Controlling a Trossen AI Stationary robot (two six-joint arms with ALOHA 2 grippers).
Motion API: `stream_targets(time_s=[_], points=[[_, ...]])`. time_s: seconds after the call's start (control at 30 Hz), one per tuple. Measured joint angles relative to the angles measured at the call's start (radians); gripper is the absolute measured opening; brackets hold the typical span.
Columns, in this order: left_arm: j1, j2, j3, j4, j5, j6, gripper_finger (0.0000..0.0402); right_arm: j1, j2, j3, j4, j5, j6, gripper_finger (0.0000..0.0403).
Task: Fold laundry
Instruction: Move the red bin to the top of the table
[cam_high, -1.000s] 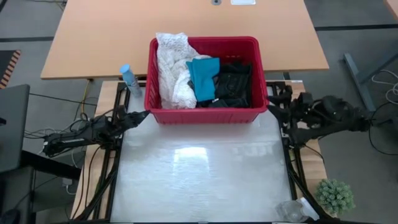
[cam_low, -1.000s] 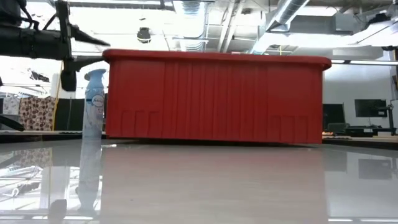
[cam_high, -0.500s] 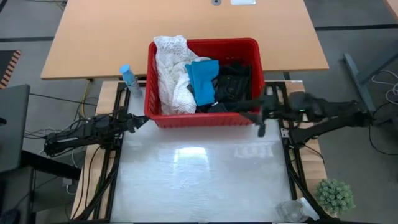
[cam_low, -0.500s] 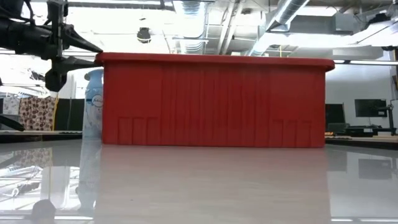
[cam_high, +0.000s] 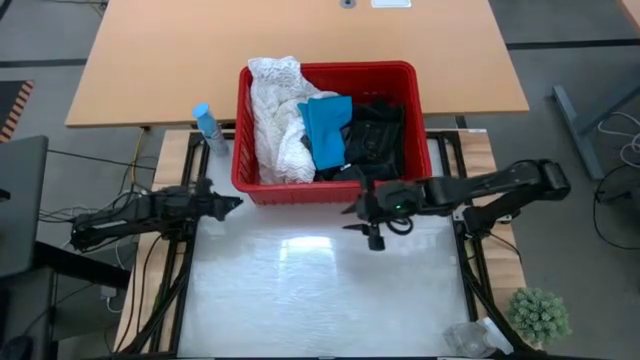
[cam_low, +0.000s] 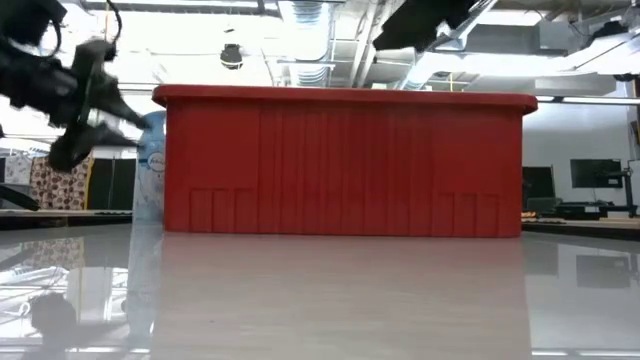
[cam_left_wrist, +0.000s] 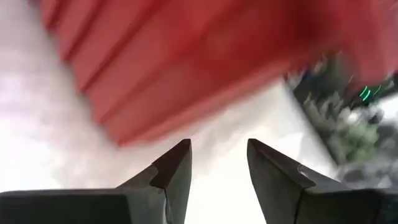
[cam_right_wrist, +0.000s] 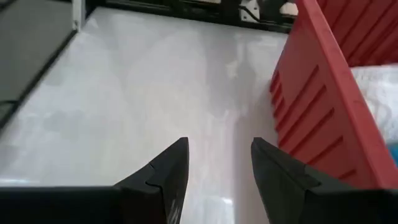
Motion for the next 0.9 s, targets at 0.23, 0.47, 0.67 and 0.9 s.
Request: stream_targets(time_s=[0.23,0.47,0.67,0.9], points=[[0.0,-0.001,0.004,0.026,0.059,0.0,0.0193,-0.09,0.094,0.001,0.0,0.076,-0.035,0.0196],[0.0,-0.001,0.004,0.033,0.056,-0.004,0.0208,-0.198,0.159,0.005,0.08,0.101,-0.076,0.0196],[0.0,-0.001,0.004,0.032,0.055,-0.005,0.0208,-0.283,0.187,0.0,0.255,0.126,-0.139,0.0196],[0.0,-0.001,0.004,0.035,0.029,-0.006,0.0208,-0.394,0.221,0.002,0.354,0.17,-0.144,0.0196]])
